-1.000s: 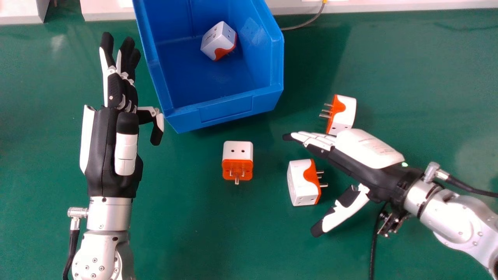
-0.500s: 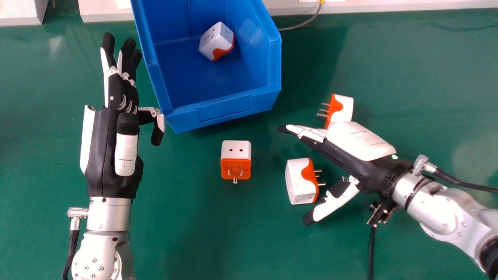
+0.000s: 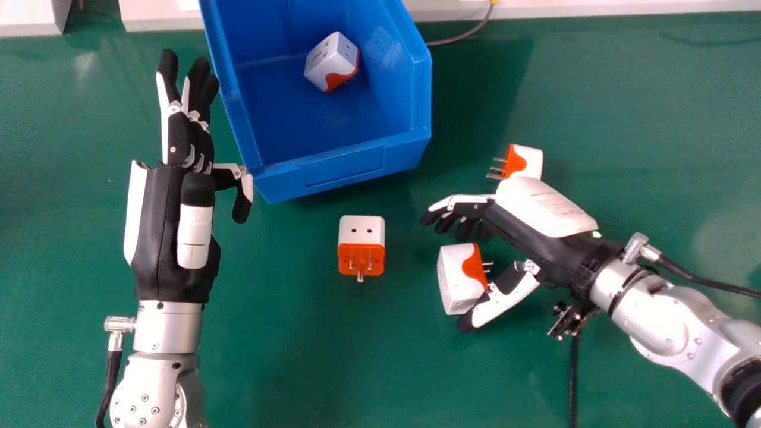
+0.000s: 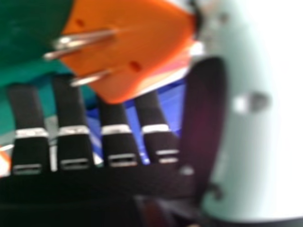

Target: Pick all objects and put in blue box

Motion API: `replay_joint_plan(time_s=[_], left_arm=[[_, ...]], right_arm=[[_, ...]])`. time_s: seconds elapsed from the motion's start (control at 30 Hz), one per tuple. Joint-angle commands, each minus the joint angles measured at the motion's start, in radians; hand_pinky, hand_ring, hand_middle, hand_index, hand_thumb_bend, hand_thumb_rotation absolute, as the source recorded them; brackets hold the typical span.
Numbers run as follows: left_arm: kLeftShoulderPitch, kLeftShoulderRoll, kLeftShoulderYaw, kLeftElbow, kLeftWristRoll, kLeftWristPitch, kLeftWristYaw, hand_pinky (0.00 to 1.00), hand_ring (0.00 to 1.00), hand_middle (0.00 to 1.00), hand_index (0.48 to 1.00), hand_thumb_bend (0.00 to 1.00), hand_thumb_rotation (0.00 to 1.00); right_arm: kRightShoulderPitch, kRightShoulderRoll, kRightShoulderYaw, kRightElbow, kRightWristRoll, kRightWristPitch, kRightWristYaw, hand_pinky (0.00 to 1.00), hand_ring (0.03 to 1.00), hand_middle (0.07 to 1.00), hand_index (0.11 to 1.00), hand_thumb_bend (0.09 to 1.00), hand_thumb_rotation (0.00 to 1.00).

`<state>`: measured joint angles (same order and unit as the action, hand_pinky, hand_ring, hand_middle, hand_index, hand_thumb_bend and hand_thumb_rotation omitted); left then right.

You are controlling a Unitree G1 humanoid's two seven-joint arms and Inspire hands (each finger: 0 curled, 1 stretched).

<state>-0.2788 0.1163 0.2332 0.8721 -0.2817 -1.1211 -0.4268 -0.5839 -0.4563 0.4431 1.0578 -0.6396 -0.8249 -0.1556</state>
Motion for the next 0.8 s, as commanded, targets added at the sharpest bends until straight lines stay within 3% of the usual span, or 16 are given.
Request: replay_joint_plan(time_s=[0.0, 0.13, 0.17, 0.27, 0.3, 0.37, 0.53, 0.77], left_arm=[[-0.006, 0.000, -0.002, -0.012, -0.003, -0.013, -0.002, 0.00, 1.00, 1.00, 1.000, 1.00, 0.96], [-0.009, -0.001, -0.002, -0.010, -0.006, -0.012, -0.006, 0.00, 1.00, 1.00, 1.000, 1.00, 0.96], [-0.009, 0.000, -0.002, -0.009, -0.006, -0.012, -0.007, 0.00, 1.00, 1.00, 1.000, 1.00, 0.96], [-0.011, 0.000, 0.000, -0.010, -0.007, -0.011, -0.008, 0.00, 1.00, 1.00, 1.000, 1.00, 0.96], [-0.012, -0.001, 0.000, -0.008, -0.009, -0.010, -0.009, 0.00, 1.00, 1.00, 1.000, 1.00, 0.96], [-0.015, -0.001, 0.001, -0.004, -0.010, -0.010, -0.010, 0.00, 1.00, 1.00, 1.000, 1.00, 0.96], [-0.016, -0.002, 0.000, -0.007, -0.009, -0.008, -0.008, 0.00, 1.00, 1.00, 1.000, 1.00, 0.96], [-0.021, -0.003, 0.000, -0.002, -0.013, -0.012, -0.013, 0.00, 1.00, 1.00, 1.000, 1.00, 0.96]], right_arm=[[0.006, -0.012, 0.013, -0.017, -0.018, -0.028, -0.013, 0.50, 0.572, 0.647, 0.686, 0.942, 0.13], [-0.004, -0.022, 0.020, -0.016, -0.033, -0.040, -0.024, 0.47, 0.546, 0.621, 0.661, 0.924, 0.10], [-0.005, -0.024, 0.018, -0.018, -0.032, -0.045, -0.021, 0.45, 0.522, 0.596, 0.626, 0.843, 0.11], [-0.006, -0.030, 0.012, -0.032, -0.026, -0.057, -0.016, 0.45, 0.522, 0.596, 0.626, 0.843, 0.11], [-0.007, -0.031, 0.009, -0.034, -0.021, -0.061, -0.013, 0.44, 0.500, 0.568, 0.604, 0.780, 0.09], [-0.010, -0.031, 0.001, -0.033, -0.010, -0.065, -0.004, 0.44, 0.500, 0.568, 0.604, 0.780, 0.09], [-0.009, -0.034, -0.022, -0.044, 0.027, -0.078, 0.035, 0.39, 0.433, 0.501, 0.564, 0.656, 0.04], [-0.009, -0.034, -0.045, -0.060, 0.055, -0.081, 0.088, 0.36, 0.406, 0.476, 0.548, 0.609, 0.03]])
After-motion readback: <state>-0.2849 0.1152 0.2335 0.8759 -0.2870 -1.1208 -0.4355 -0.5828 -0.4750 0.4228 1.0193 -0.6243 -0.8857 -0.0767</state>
